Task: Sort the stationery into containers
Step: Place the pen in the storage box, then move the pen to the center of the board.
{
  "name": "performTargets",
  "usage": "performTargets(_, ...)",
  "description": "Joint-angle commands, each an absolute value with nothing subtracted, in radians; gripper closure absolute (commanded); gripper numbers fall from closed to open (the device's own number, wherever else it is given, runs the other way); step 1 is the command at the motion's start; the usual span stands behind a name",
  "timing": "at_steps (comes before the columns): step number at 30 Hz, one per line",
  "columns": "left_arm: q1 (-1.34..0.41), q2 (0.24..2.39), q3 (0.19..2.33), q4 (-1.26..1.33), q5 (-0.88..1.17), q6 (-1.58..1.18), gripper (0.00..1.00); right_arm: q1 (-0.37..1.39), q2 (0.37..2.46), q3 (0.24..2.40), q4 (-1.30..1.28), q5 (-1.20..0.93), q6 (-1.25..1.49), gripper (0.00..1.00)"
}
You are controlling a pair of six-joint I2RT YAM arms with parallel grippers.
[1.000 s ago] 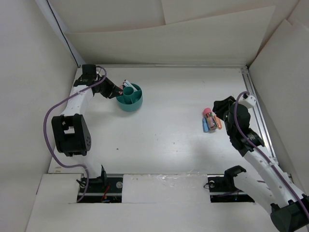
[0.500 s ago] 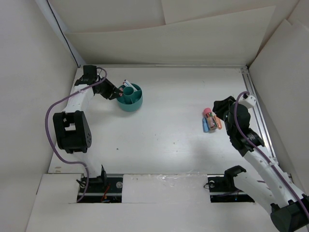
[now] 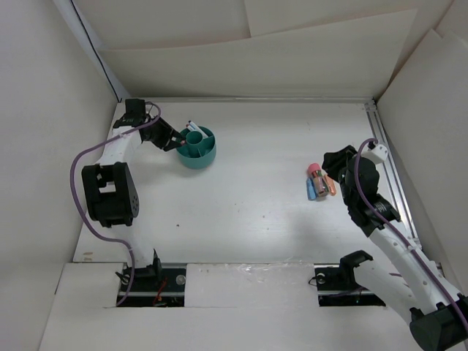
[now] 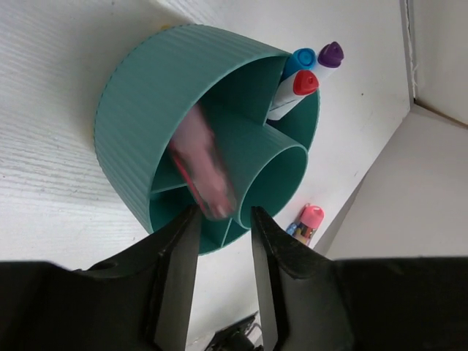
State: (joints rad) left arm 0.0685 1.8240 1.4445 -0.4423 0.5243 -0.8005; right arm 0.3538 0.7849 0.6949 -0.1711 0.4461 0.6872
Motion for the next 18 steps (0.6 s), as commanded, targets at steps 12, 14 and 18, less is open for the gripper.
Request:
performTargets(12,0.035,1.697,1.583,-0.41,0.427,-0.715,0.8,0.348,0.772,0.715,-0.126,0.451,0.68,0.64)
performTargets(14,-0.043,1.646,1.574,-0.423,0.332,-0.674,0.85,0.348,0.784,0.715,-0.126,0.462,0.68,0.82)
performTargets(18,-0.268,1.551,1.542,-0.41,0.154,-0.589,0.88,0.348,0.83,0.715,-0.126,0.5,0.68,1.0)
